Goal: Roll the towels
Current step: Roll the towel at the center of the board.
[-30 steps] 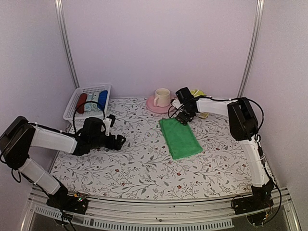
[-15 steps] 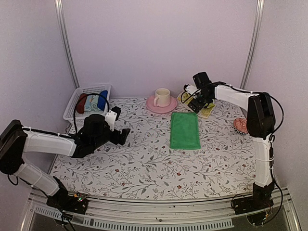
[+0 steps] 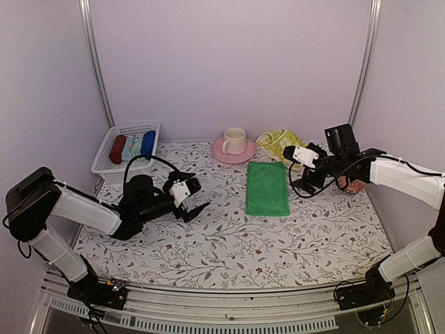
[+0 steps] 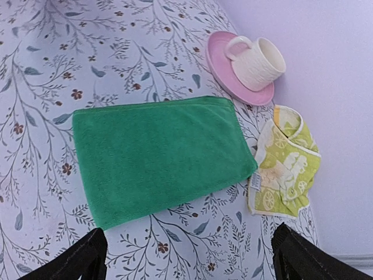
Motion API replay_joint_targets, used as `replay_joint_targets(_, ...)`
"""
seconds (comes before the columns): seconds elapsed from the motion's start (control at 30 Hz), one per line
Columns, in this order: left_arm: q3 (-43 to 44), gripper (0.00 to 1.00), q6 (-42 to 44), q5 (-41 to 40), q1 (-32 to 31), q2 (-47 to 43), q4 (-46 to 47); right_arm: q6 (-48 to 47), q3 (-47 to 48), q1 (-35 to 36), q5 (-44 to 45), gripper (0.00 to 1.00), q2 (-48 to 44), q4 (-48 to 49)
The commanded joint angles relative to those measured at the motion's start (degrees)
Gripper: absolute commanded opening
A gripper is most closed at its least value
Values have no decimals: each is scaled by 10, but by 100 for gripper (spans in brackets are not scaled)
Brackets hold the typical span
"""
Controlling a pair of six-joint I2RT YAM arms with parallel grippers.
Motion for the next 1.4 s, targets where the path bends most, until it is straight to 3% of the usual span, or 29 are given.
replay_joint_targets(0.0, 41, 97, 163, 75, -26, 67, 12, -139, -112, 4, -93, 98, -50, 98)
replay_joint_targets(0.13, 122, 97, 214, 92, -38, 134, -62, -220, -168, 8, -97, 89, -37, 116)
replay_joint_targets(0.3, 219, 97, 252, 90, -52, 223, -124, -240, -209, 35, -57, 76, 21, 180)
replay_joint_targets(0.6, 212, 97, 240, 93, -60, 240, -102, -233, -232, 80, 23, 70, 85, 258)
replay_joint_targets(1.03, 190, 96, 239, 81, -61, 260, -73, -204, -216, 92, 83, 53, 167, 277)
replay_joint_targets(1.23, 185, 96, 234, 85, -61, 262, -61, -184, -197, 100, 106, 31, 200, 262)
replay_joint_targets(1.3, 182, 96, 236, 86, -61, 264, -56, -181, -187, 100, 98, 14, 203, 237)
replay_joint_targets(1.37, 183, 96, 237, 86, -63, 266, -56, -175, -174, 100, 79, 4, 201, 205)
